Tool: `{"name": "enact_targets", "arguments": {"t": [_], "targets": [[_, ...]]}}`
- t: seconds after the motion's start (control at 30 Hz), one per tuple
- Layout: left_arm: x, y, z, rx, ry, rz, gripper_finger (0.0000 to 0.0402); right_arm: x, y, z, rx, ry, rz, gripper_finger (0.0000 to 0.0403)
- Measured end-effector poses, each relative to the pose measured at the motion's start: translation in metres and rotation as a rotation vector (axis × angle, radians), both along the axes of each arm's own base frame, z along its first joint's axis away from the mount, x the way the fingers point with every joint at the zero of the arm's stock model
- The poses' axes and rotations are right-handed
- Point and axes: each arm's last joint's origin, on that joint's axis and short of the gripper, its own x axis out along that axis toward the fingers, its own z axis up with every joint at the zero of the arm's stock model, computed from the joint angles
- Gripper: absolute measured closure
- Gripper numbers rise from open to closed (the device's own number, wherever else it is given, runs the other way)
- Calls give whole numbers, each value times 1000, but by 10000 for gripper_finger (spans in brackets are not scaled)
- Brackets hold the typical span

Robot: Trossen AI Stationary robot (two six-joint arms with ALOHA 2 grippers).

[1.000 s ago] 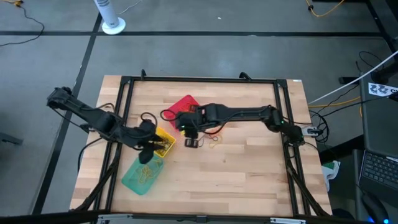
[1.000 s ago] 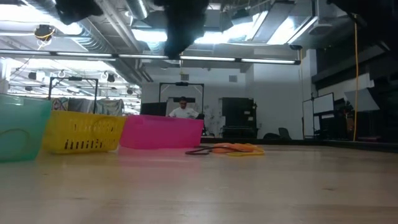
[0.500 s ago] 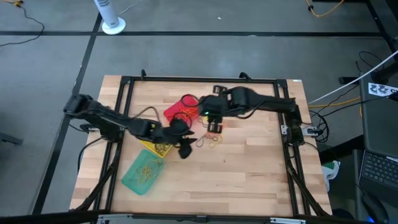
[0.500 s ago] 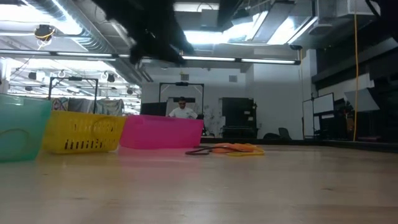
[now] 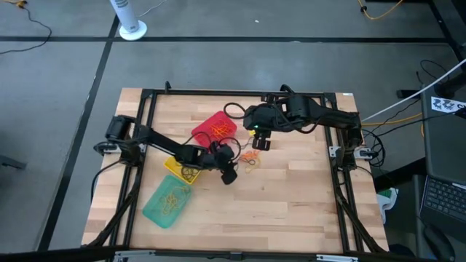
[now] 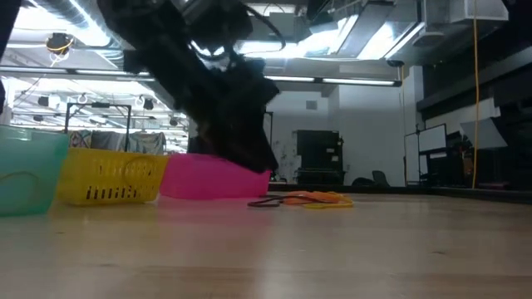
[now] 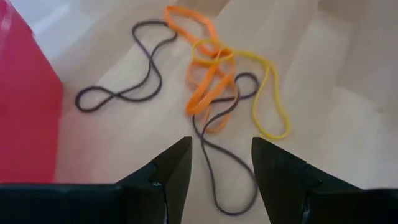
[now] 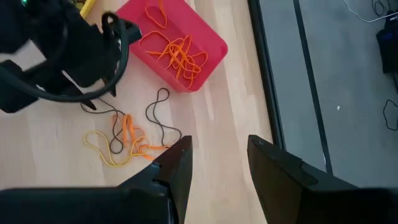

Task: Sort rubber bands into baskets
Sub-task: Put the black rubber band into the yellow bin

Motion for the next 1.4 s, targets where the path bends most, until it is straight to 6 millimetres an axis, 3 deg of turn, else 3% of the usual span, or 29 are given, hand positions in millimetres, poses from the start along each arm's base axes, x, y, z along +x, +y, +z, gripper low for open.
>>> {"name": "enact_targets", "arguments": {"t": [0.27,0.67,1.1,1.4], "targets": [[9,5,-25,29,12,-15,237,0,1,0,1,0,3,247],[9,9,-25,31,19,-2,237,0,1,0,10,0,6,247],[-10,12,8,46,89,7,237,0,1,0,10,0,7,247],[-2,-1,24,13,-83,-11,237,0,1,0,11,-2,7,247]]}}
